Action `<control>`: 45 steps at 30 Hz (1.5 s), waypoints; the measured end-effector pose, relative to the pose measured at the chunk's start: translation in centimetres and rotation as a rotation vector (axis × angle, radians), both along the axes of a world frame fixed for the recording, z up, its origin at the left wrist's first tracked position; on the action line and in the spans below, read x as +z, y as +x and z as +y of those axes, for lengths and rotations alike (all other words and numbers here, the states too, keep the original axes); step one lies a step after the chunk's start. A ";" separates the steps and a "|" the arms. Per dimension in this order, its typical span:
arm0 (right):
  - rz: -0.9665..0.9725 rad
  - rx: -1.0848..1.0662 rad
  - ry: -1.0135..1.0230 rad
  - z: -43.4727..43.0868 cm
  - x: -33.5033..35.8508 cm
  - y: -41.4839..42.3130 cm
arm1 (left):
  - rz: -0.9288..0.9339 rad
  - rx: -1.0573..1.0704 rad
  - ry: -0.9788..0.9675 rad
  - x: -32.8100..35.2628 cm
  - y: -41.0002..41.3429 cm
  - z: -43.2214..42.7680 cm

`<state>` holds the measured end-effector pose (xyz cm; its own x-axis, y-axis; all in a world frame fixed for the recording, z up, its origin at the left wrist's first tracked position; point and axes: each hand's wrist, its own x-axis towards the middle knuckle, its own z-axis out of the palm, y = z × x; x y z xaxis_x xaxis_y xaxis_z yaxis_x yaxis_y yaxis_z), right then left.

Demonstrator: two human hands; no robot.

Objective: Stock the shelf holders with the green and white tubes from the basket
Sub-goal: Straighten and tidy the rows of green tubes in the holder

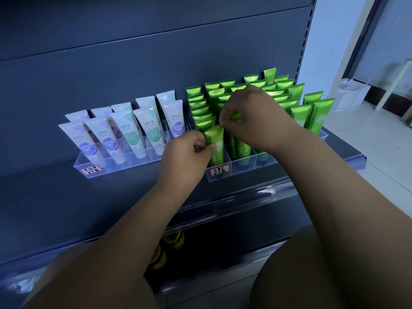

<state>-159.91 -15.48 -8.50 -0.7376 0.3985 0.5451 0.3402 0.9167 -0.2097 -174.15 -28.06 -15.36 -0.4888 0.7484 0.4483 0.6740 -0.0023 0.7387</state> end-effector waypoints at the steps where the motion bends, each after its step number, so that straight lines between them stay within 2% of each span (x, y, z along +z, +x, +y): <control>1: 0.004 -0.002 -0.004 0.0 0.0 0.1 | 0.006 0.001 -0.001 0.0 0.1 0.0; 11: 0.077 0.011 -0.025 0.3 0.1 0.7 | 0.031 -0.005 -0.011 0.1 0.4 -0.2; 21: 0.216 -0.114 -0.084 1.1 0.6 2.9 | 0.036 0.020 -0.023 0.6 0.9 -0.5; 27: 0.226 -0.181 -0.139 2.0 0.3 3.8 | 0.038 0.036 -0.033 1.1 1.4 -0.8; 35: 0.212 -0.164 -0.171 2.3 0.4 4.7 | -0.005 0.126 0.011 2.4 2.0 -1.7; 42: 0.156 -0.154 -0.211 2.1 0.5 4.8 | 0.108 0.164 0.063 3.0 2.3 -1.9; 45: 0.128 -0.128 -0.197 2.0 0.5 4.7 | 0.274 0.171 0.101 3.5 2.5 -2.0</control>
